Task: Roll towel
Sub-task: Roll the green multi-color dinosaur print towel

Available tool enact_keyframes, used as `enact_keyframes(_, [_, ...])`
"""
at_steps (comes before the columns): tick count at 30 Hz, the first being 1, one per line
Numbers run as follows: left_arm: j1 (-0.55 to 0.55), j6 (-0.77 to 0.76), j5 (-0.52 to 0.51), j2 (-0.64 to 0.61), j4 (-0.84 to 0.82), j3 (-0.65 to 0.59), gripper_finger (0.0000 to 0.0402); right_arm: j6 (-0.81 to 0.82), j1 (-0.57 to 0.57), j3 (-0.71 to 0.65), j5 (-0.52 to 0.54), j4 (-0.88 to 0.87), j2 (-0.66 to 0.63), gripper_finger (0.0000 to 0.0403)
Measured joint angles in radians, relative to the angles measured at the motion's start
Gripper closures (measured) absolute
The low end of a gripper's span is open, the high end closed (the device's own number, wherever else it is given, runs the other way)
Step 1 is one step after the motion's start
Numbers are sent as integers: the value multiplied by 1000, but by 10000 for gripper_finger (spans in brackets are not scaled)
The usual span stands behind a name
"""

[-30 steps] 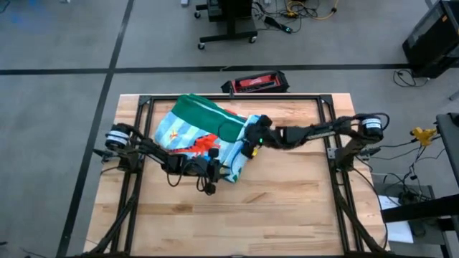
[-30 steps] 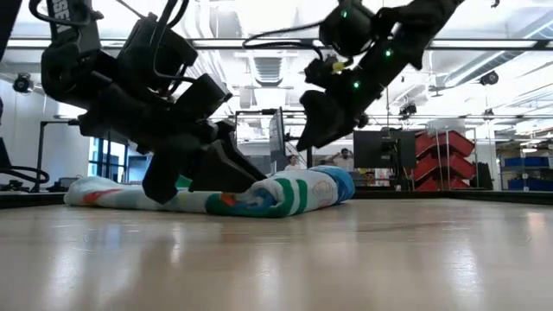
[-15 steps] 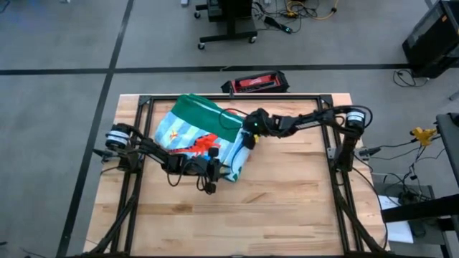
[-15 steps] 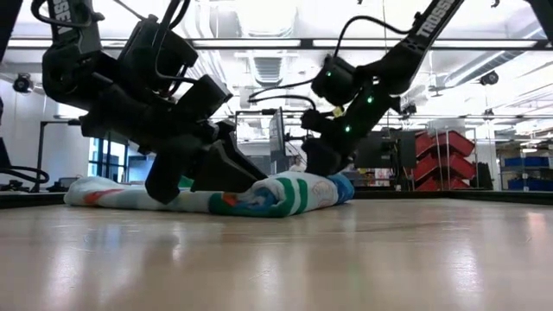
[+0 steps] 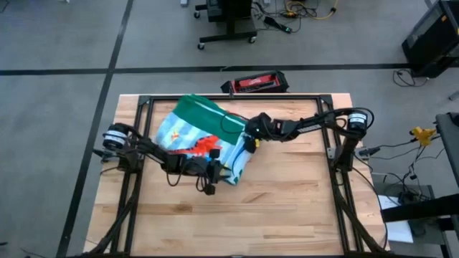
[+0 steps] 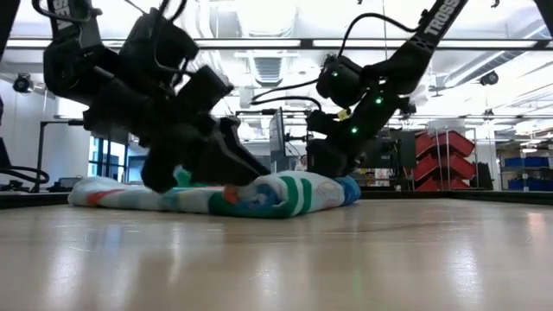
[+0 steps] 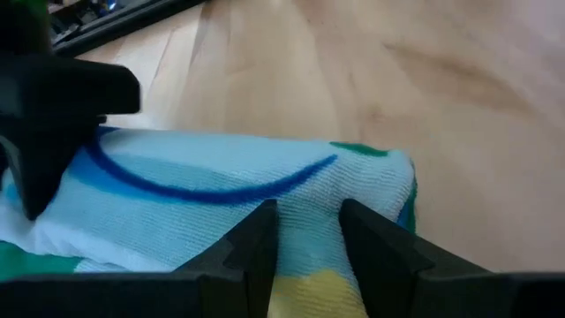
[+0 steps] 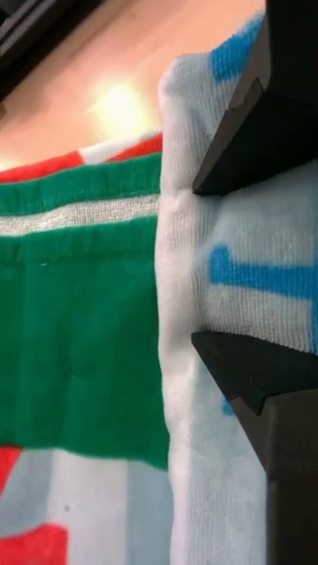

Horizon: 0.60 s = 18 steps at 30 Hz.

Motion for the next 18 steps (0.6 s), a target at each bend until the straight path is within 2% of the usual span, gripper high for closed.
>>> enact_keyframes(3, [10,1,35,-48,11,1,285,35,47,-28,21,-2,-24,152])
enact_keyframes(6, [56,-9,135,-54,11,24,285,60,97,-53,35,-16,-57,146])
enact_keyframes(13, [170,17,401,56,-37,191,285,114,207,-103,57,-48,-152,142])
enact_keyframes(18, [195,73,450,150,-88,283,285,137,255,-160,72,-64,-245,148])
